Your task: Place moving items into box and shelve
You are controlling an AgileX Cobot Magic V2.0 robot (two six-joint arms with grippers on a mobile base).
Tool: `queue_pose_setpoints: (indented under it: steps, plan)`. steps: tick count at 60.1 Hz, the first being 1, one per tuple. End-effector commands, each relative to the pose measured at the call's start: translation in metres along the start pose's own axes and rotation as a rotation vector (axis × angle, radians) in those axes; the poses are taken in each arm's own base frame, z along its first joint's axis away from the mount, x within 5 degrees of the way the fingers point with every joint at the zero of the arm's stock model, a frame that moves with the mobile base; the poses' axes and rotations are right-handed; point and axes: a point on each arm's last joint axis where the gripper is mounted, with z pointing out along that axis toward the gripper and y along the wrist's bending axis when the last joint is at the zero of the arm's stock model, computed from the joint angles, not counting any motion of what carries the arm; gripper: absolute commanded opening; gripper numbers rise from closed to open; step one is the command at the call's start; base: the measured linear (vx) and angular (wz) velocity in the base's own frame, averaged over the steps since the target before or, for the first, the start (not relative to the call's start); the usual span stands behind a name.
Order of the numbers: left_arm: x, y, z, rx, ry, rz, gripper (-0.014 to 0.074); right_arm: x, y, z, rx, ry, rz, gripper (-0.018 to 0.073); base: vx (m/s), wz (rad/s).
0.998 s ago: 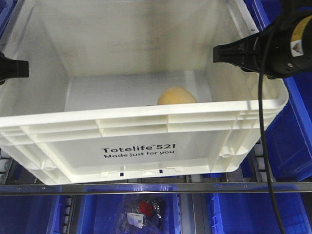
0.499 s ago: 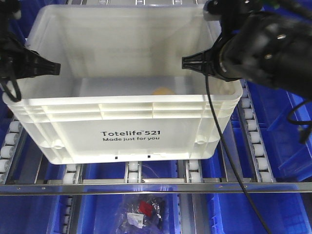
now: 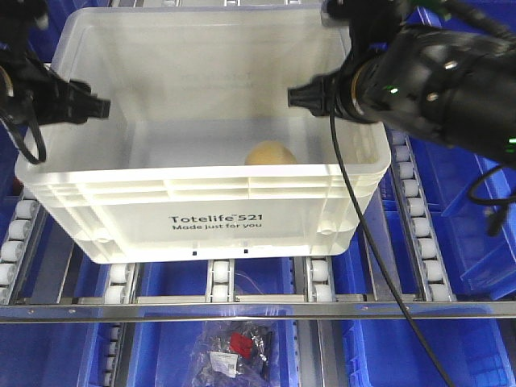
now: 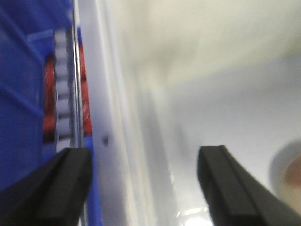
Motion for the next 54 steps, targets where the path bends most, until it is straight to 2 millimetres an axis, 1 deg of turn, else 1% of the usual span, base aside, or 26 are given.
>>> queue_pose_setpoints:
  steps: [1, 5, 12, 17, 18, 20, 21, 27, 28, 29, 30, 32, 33, 37, 38, 46, 54]
  plan:
    - [-0.021, 0.001, -0.032, 0.05, -0.154, -0.034, 0.0646, -0.029, -0.01, -0.038, -0.063, -0.17, -0.021, 0.0621, 0.0, 0.0]
    - [-0.021, 0.002, -0.043, 0.062, -0.157, -0.064, 0.0644, -0.03, -0.014, -0.047, -0.082, -0.168, -0.038, 0.0626, 0.0, 0.0]
    - [-0.018, 0.007, -0.068, 0.08, -0.152, -0.115, 0.0629, -0.028, -0.021, -0.065, -0.127, -0.132, -0.046, 0.061, 0.0, 0.0]
    - [-0.011, 0.011, -0.084, 0.084, -0.116, -0.068, 0.0613, -0.02, -0.026, -0.076, -0.165, -0.116, -0.101, 0.0591, 0.0, 0.0]
    - [-0.009, 0.012, -0.089, 0.085, -0.105, -0.05, 0.0608, -0.015, -0.027, -0.078, -0.178, -0.106, -0.115, 0.0587, 0.0, 0.0]
    - [-0.005, 0.012, -0.097, 0.1, -0.088, -0.025, 0.0602, -0.012, -0.03, -0.082, -0.188, -0.109, -0.132, 0.0582, 0.0, 0.0]
    - [-0.003, 0.013, -0.102, 0.112, -0.078, -0.023, 0.0597, -0.006, -0.033, -0.084, -0.198, -0.097, -0.138, 0.058, 0.0, 0.0]
    - [0.01, 0.012, -0.129, 0.196, -0.05, 0.043, 0.0576, 0.011, -0.047, -0.104, -0.24, -0.104, -0.171, 0.0573, 0.0, 0.0]
    - [0.012, 0.012, -0.134, 0.213, -0.057, 0.049, 0.0574, 0.015, -0.051, -0.109, -0.248, -0.108, -0.173, 0.0573, 0.0, 0.0]
    - [0.014, 0.011, -0.138, 0.229, -0.061, 0.057, 0.0572, 0.018, -0.052, -0.109, -0.253, -0.102, -0.184, 0.0573, 0.0, 0.0]
    - [0.017, 0.011, -0.143, 0.253, -0.069, 0.066, 0.0569, 0.022, -0.057, -0.117, -0.264, -0.115, -0.192, 0.0573, 0.0, 0.0]
    - [0.023, 0.01, -0.152, 0.293, -0.089, 0.078, 0.0565, 0.029, -0.063, -0.125, -0.278, -0.123, -0.211, 0.0573, 0.0, 0.0]
    - [0.025, 0.009, -0.155, 0.308, -0.096, 0.083, 0.0563, 0.032, -0.064, -0.125, -0.282, -0.118, -0.222, 0.0573, 0.0, 0.0]
    - [0.039, 0.008, -0.169, 0.375, -0.132, 0.105, 0.0555, 0.047, -0.078, -0.142, -0.303, -0.139, -0.27, 0.0573, 0.0, 0.0]
    - [0.08, 0.009, -0.194, 0.467, -0.173, 0.138, 0.0554, 0.084, -0.107, -0.179, -0.377, -0.159, -0.353, 0.0573, 0.0, 0.0]
    - [0.099, 0.014, -0.207, 0.472, -0.203, 0.142, 0.0554, 0.107, -0.12, -0.193, -0.412, -0.144, -0.364, 0.0573, 0.0, 0.0]
    - [0.107, 0.016, -0.216, 0.474, -0.24, 0.137, 0.0554, 0.122, -0.128, -0.198, -0.421, -0.124, -0.353, 0.0573, 0.0, 0.0]
